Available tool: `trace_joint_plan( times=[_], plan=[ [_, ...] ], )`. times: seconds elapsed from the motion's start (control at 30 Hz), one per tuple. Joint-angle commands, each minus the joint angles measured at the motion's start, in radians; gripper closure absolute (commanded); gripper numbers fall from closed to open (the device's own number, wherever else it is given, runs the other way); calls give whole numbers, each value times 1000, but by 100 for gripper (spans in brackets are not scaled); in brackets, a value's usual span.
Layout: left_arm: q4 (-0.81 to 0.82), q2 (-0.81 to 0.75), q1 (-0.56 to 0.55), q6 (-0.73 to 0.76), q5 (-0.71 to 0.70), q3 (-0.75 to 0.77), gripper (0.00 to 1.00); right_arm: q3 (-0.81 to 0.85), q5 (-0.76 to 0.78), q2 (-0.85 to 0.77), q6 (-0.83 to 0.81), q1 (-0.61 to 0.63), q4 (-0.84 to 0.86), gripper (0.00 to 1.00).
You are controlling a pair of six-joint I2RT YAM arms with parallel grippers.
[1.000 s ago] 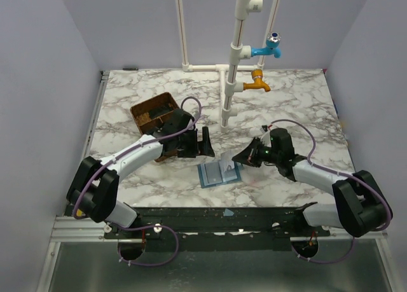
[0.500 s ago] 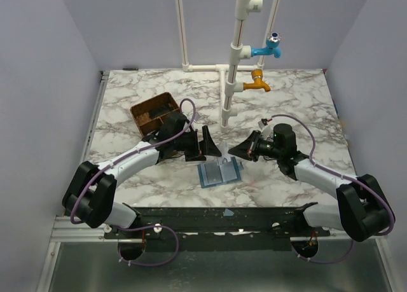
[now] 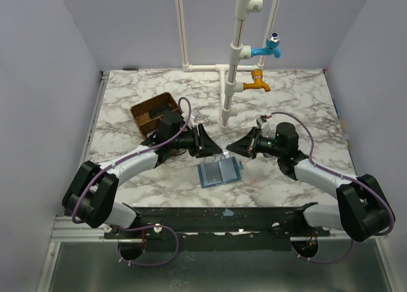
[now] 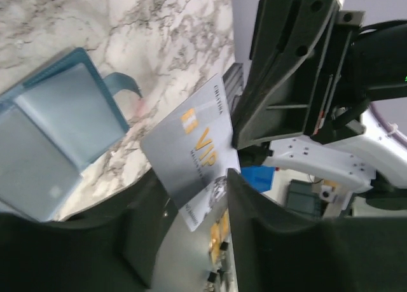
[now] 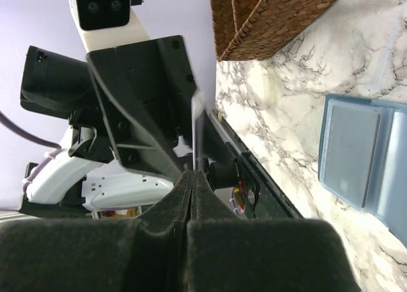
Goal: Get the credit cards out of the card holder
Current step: Place the credit card in the storage box.
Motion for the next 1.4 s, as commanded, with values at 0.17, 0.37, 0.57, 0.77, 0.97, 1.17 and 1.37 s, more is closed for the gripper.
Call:
trace_joint_plan(
  times=[0.17, 0.37, 0.57, 0.77, 0.97, 1.17, 1.37],
  plan=[
    [128, -2, 6, -67, 64, -16, 100, 15, -21, -16, -28, -4, -15, 99],
    [40, -14, 6, -5, 38, 3, 100, 61, 43, -42, -129, -3, -176, 38],
    [-140, -68, 14, 120, -42, 25, 100, 105, 133, -72, -218, -4, -318, 9],
    [-356, -133, 40, 266, -155, 60, 100, 87, 236, -103, -254, -3, -381, 5],
    [-597, -215, 102, 394, -341, 125, 100, 76, 300, -97, -310, -4, -439, 4],
    [-741, -251, 197, 460, -445, 186, 100, 73, 358, -84, -338, -4, -468, 3],
    [-858, -172, 284, 494, -584, 308, 100, 91, 366, -21, -357, -4, -474, 3]
  ],
)
